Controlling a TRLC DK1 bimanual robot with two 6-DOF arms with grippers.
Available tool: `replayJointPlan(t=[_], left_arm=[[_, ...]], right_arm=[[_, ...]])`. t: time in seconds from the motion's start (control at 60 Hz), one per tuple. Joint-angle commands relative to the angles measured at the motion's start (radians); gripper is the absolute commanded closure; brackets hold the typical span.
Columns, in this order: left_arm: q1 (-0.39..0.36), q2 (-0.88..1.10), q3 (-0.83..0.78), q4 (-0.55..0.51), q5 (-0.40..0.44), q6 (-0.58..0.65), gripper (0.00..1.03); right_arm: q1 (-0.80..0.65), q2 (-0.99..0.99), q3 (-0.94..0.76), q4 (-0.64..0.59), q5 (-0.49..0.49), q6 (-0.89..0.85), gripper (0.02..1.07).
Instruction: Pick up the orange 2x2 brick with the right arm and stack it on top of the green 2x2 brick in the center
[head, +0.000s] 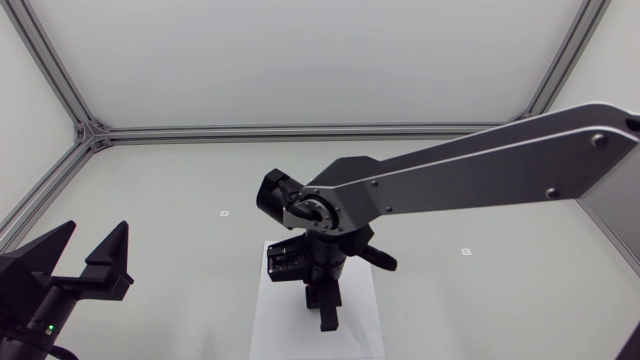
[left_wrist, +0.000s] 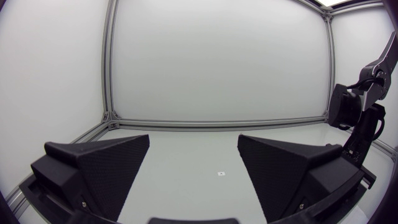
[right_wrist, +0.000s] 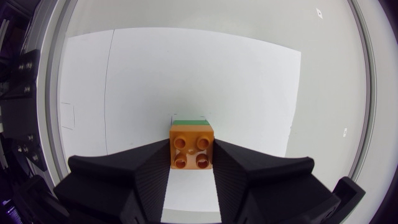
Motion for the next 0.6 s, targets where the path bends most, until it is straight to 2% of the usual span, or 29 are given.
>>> replayJointPlan(t=[0.0,0.583], left_arm=[[0.004,-0.008,-0.041,-0.013,0.004,0.013,0.04],[0.004,-0.008,-0.041,-0.015,0.004,0.013,0.04]], right_arm=[[0.010,0.116,-0.073,-0.026,0.017,0.019,0.84],[0.042,0.064,-0.048,0.009,-0.001,0.100,0.84]])
